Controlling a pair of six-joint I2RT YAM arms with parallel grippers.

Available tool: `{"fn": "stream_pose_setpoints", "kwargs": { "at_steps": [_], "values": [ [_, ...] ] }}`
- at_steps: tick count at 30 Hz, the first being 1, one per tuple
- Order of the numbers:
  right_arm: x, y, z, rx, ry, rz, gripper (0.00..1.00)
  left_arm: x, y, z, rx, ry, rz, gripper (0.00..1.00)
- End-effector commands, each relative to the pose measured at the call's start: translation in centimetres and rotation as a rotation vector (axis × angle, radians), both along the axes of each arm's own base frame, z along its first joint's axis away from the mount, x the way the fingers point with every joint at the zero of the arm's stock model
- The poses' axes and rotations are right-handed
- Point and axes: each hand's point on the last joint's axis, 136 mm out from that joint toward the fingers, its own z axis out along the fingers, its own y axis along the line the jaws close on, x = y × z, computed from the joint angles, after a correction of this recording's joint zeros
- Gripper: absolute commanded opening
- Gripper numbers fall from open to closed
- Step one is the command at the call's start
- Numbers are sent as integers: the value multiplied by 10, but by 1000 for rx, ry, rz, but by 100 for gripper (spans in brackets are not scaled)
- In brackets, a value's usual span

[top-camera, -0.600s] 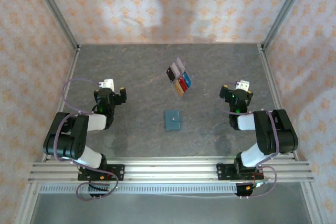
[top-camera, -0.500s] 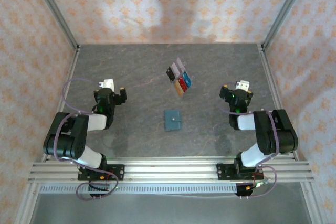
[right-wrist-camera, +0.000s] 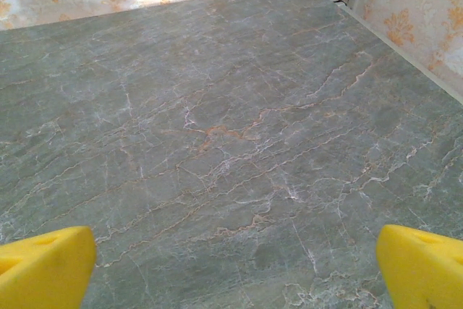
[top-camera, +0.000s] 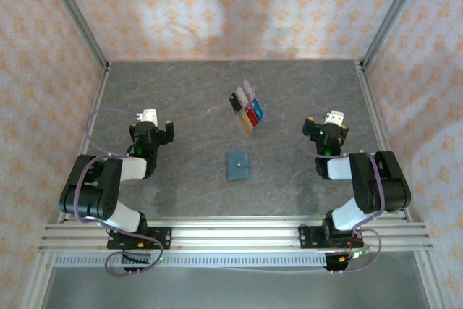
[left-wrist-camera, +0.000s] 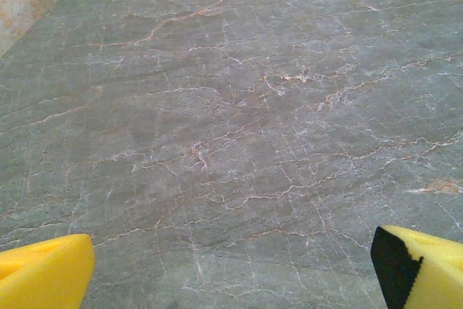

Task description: Put the credit cards into the card holder

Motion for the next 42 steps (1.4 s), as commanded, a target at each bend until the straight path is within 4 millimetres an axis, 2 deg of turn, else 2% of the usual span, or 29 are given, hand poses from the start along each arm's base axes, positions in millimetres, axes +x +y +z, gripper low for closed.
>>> {"fn": "stream_pose_setpoints", "kwargs": {
  "at_steps": [1,6,12,14,16,19,21,23,24,26,28,29,32,36,39,42],
  "values": [
    [4,0,6,-3,-21,7,99,7,1,12,8,-29,-9,100],
    [4,-1,4,-3,-18,4,99,7,1,13,6,-30,-9,100],
    [0,-17,7,8,-32,-90,99,7,2,14,8,-32,-3,100],
    [-12,-35,15,20,-70,-204,99,9,4,20,38,46,28,100],
    [-15,-31,18,20,-94,-171,99,19,8,30,55,167,61,100],
    [-21,-33,37,-8,-121,-202,99,20,3,52,58,149,60,100],
    [-27,-38,62,-2,-121,-238,99,14,2,70,24,116,86,100],
    [-40,-47,99,113,-218,-327,99,7,-6,80,7,163,86,100],
    [-44,-48,112,168,-260,-345,99,4,-9,87,11,186,100,100],
    [-63,-60,124,329,-354,-455,99,0,-18,98,-14,196,120,100],
    [-88,-75,125,470,-411,-589,99,-5,-31,104,-124,168,89,100],
    [-95,-76,127,499,-425,-593,99,-8,-40,107,-188,154,63,100],
    [-85,-50,141,472,-373,-396,99,-18,-61,113,-331,135,-11,100],
    [-75,-28,127,450,-21,-349,99,-30,-92,115,-425,155,-107,97],
    [-73,-4,115,421,136,-301,99,-40,-124,107,-482,214,-186,90],
    [-74,36,110,365,178,-197,99,-50,-153,92,-532,287,-235,78]
  ]
}}
